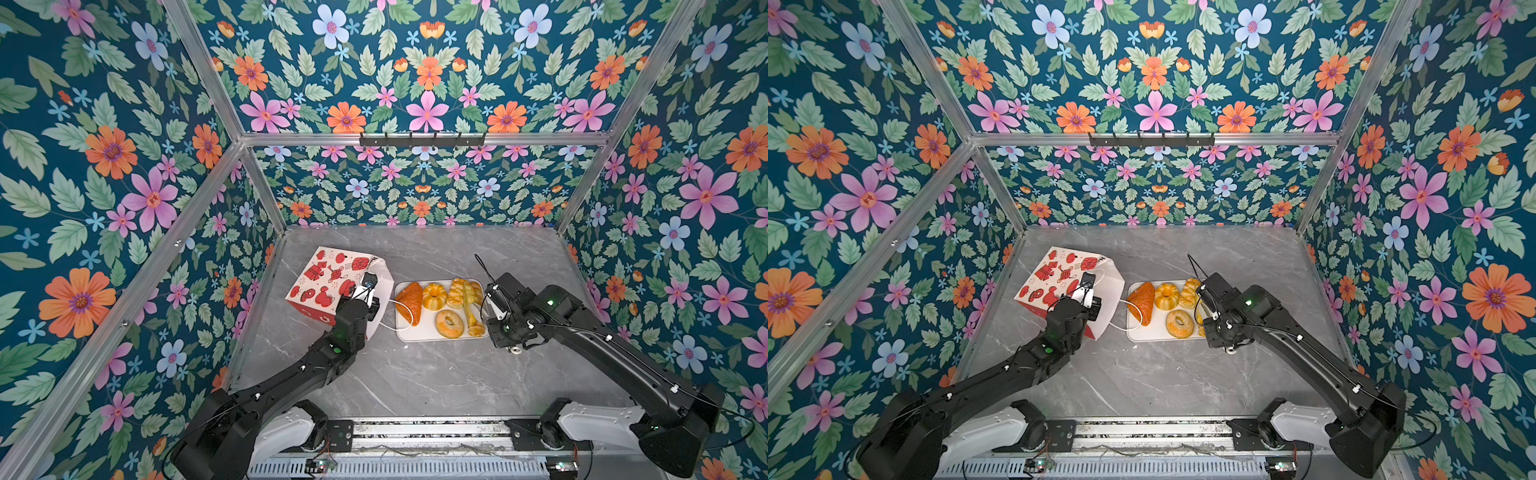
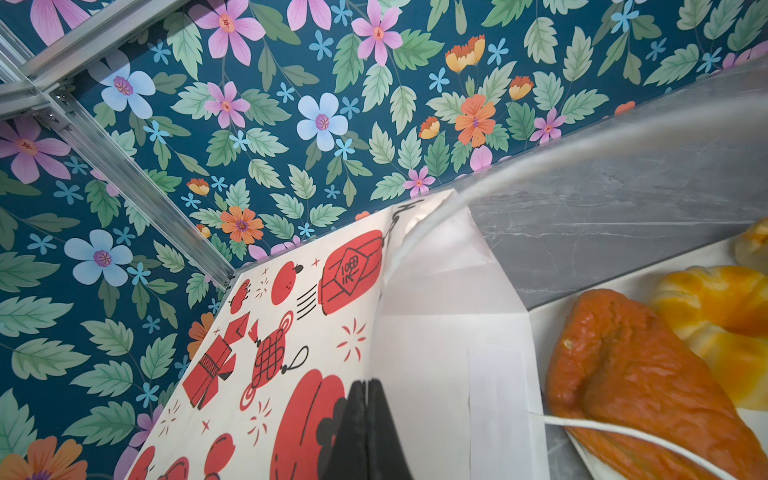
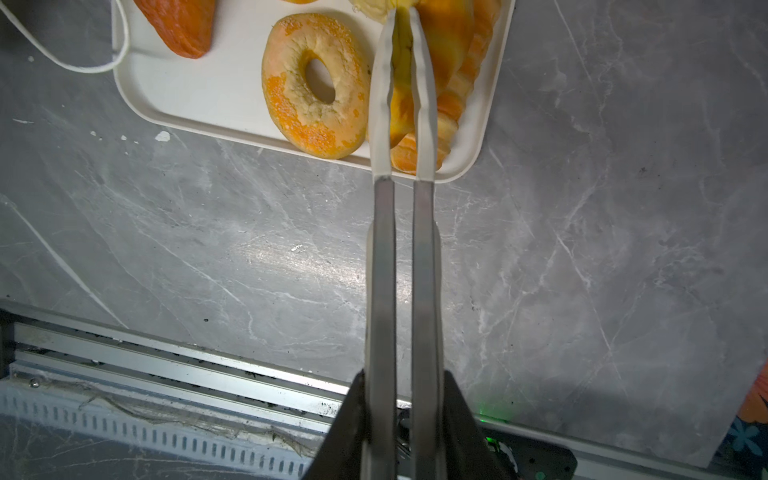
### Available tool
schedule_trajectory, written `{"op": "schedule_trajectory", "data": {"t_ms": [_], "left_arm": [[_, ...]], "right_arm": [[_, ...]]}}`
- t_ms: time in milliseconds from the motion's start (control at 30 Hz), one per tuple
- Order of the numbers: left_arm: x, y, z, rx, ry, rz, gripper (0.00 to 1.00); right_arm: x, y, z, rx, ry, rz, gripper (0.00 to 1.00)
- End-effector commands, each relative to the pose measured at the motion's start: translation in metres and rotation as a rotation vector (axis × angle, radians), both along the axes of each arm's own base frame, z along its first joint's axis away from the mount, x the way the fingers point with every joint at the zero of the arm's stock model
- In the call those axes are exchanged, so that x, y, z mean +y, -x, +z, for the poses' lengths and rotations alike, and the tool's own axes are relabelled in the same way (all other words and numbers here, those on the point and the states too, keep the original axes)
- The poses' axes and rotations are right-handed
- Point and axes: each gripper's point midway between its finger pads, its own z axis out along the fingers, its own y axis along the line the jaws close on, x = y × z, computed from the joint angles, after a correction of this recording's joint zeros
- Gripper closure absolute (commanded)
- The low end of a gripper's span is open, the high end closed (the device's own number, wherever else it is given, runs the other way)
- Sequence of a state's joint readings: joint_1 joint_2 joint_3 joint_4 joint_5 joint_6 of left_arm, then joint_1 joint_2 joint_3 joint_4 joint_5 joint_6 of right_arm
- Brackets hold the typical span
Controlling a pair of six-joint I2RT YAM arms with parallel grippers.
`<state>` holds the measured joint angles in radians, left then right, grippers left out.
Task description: Take the fake bread out of the paper bag
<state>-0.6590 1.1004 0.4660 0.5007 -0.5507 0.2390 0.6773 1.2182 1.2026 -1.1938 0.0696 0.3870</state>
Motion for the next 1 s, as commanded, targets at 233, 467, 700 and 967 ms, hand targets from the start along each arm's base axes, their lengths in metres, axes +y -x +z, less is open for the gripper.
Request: {"op": "schedule_trajectory", "data": {"t_ms": [233, 467, 700, 967], "left_arm": [[0.001, 0.0, 0.007, -0.031, 0.041, 0.004, 1.0], [0.0, 0.002, 0.011, -0.037, 0.051, -0.005, 1.0], [0.0, 0.004, 0.013, -0.037, 0.058, -0.011, 1.0], [0.0, 0.005, 0.019, -0.043, 0.063, -0.019, 1.0]], "right_arm": [[0.029, -0.002, 0.0, -0.011, -0.101, 0.036, 0.77], [0.036, -0.003, 0.008, -0.052, -0.181, 0.017, 0.66], [0.039, -0.004, 0.013, -0.104, -0.254, -0.005, 0.63], [0.045, -0.007, 0.029, -0.205, -0.367, -0.002, 0.65]]}}
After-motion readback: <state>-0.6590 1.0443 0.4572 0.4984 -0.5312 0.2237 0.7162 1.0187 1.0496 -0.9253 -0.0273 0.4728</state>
